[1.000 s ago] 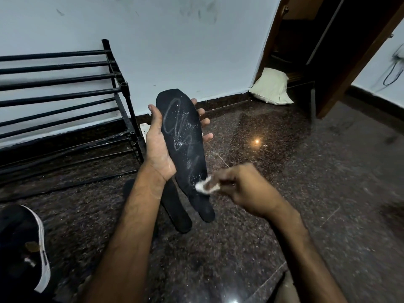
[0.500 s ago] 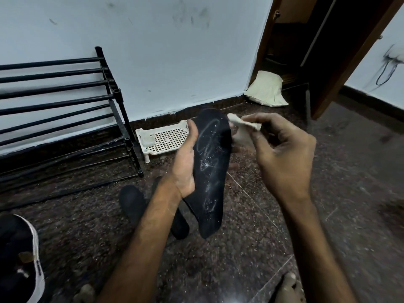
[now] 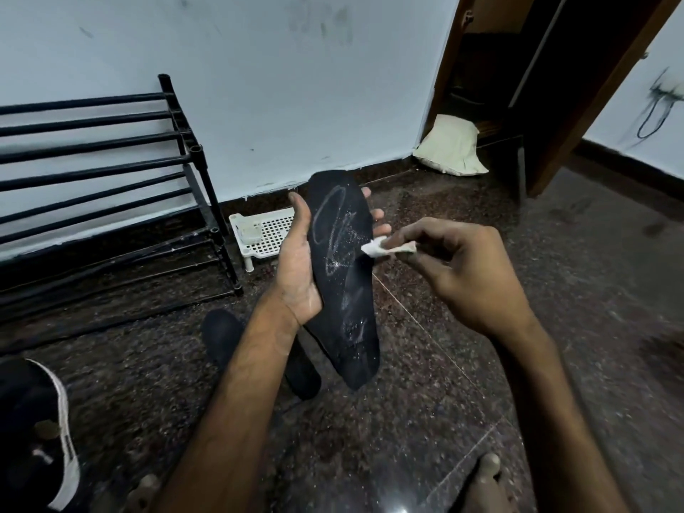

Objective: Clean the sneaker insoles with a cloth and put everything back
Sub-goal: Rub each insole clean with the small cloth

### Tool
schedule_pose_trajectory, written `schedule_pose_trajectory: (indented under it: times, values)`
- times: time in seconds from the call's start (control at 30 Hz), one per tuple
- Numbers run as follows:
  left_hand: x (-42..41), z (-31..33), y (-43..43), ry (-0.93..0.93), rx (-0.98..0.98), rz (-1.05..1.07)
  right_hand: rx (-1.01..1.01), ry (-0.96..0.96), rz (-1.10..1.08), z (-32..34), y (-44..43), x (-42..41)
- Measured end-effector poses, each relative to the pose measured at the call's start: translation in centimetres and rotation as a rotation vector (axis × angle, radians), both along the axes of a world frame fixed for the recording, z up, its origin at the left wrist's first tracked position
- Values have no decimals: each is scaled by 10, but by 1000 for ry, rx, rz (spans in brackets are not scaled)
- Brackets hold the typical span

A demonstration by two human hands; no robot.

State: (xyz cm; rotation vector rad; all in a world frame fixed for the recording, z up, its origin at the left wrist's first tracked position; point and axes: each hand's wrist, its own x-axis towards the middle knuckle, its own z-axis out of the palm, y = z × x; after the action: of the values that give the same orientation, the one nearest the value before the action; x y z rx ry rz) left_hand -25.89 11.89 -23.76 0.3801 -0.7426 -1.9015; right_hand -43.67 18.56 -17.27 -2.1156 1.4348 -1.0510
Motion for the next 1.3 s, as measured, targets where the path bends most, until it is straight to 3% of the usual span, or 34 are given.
schedule_pose_trajectory:
  times: [0.07, 0.13, 0.2, 0.27, 0.37, 0.47, 0.53, 0.67, 0.7, 0.77, 0.8, 0.93, 1.0, 1.07, 1.23, 1.3]
  values:
    - [3, 2, -3, 46, -17, 25, 134, 28, 79, -11, -1, 7]
    - [10, 1, -9, 85, -38, 65, 441, 232, 242, -30, 0, 12]
    - [18, 2, -13, 114, -36, 104, 622, 431, 363, -51, 0, 10]
    - [25, 2, -15, 114, -28, 131, 657, 434, 360, -52, 0, 5]
    - [28, -1, -15, 104, -15, 142, 599, 228, 244, -32, 0, -10]
    - [25, -5, -15, 98, -10, 120, 297, 9, 133, -16, -1, -9]
    - [21, -5, -15, 85, -16, 110, 261, -35, 133, -22, -3, 1]
    - [20, -4, -14, 74, -39, 88, 713, 382, 273, -56, -1, 2]
    - [19, -4, -13, 50, -37, 82, 757, 399, 268, -54, -1, -4]
    - [15, -5, -9, -41, -43, 57, 709, 303, 155, -36, -4, -21]
    - [11, -5, -6, -105, -52, 43, 591, 255, 55, -23, -7, -28]
    - [-15, -10, 6, -238, -41, -38, -187, -14, -294, 13, -16, -27]
    - [-24, -14, 10, -251, -23, -86, -379, -11, -306, 11, -23, -12]
    - [-26, -15, 12, -251, -6, -114, -330, 136, -225, 2, -27, -1]
    - [-22, -16, 14, -386, -15, -130, 235, 421, -225, 1, -21, -28]
    - [-25, -17, 16, -358, 5, -122, 213, 403, -306, 11, -17, -42]
